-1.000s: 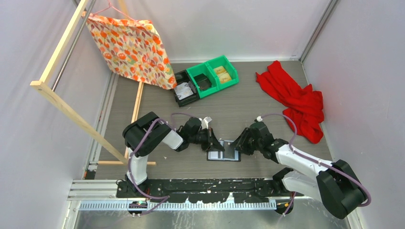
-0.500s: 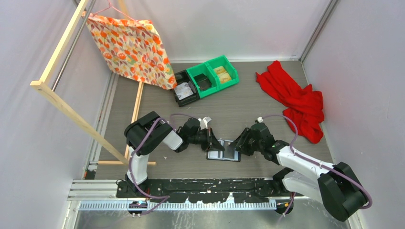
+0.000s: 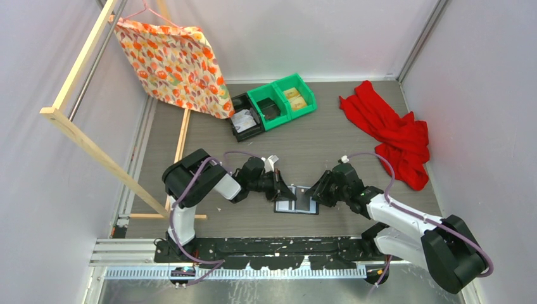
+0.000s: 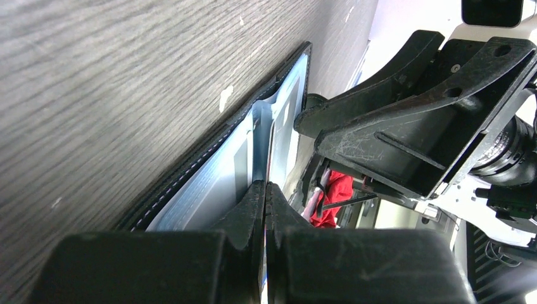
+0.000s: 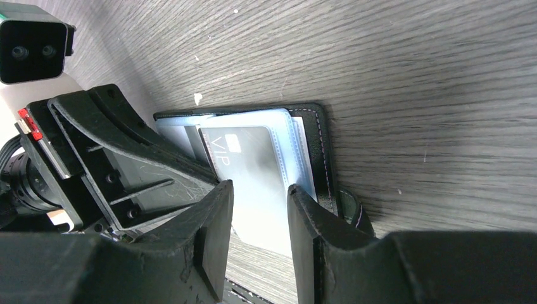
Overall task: Take the credit cards out of the card holder
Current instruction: Remove the credit card from the card holder.
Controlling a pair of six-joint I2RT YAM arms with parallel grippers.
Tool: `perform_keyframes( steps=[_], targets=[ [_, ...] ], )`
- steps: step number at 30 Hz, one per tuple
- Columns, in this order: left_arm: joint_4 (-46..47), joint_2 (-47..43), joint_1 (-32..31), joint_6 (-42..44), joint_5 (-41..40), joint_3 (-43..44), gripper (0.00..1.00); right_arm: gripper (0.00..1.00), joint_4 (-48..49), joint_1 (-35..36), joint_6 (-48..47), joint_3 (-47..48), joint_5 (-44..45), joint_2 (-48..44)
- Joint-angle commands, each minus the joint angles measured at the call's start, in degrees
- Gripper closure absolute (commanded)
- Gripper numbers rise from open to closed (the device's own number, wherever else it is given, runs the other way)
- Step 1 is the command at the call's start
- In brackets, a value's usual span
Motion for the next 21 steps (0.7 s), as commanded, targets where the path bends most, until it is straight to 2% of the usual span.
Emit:
perform_keyframes(
  steps=[1,21],
  targets=[
    [-2.30,-3.32,0.71,2.57,-0.62,-1.36,0.99,0.58,-5.18,0.28,-0.47,-1.72,1.59,1.40],
    [-4.29,-5.76,1.69,3.90,0.95,-2.76,0.99,0.59,-5.04,0.35,-1.05,-1.87,2.18,3.04]
  ],
)
